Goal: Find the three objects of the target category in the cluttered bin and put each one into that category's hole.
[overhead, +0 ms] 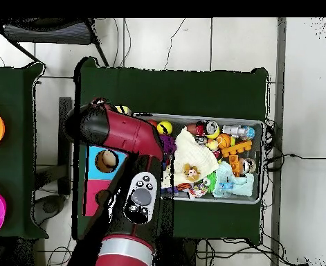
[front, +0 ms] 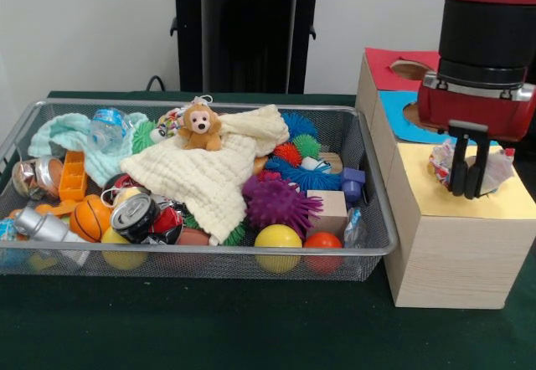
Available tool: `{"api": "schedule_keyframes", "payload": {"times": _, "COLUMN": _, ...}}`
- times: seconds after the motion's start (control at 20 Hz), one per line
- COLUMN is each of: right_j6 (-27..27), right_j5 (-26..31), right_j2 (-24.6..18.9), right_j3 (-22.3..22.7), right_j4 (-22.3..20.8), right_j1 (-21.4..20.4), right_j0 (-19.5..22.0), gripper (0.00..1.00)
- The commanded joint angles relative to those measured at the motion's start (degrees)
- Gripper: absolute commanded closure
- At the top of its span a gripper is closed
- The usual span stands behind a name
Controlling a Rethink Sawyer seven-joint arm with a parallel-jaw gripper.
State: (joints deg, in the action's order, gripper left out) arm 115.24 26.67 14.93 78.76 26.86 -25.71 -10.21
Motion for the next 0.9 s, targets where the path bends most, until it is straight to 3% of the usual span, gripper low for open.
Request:
{"api": "schedule_keyframes", "payload": {"times": 0.05, "right_j6": 5.4, "right_j5": 8.5, "right_j2": -6.3, "right_j3": -1.8, "right_j4": -1.6, "right_j1": 4.3, "right_j0": 2.8, "gripper": 1.00}}
{"api": "schedule_keyframes", "payload": {"times": 0.65, "right_j6": 4.3, "right_j5": 9.1, "right_j2": -10.5, "right_j3": 0.3, "right_j4": -0.7, "right_j1": 5.0, "right_j0": 5.1, "gripper": 1.00}}
{"api": "schedule_keyframes", "payload": {"times": 0.9, "right_j6": 4.7, "right_j5": 11.2, "right_j2": -12.5, "right_j3": 2.5, "right_j4": 0.0, "right_j1": 3.5, "right_j0": 5.7, "gripper": 1.00}}
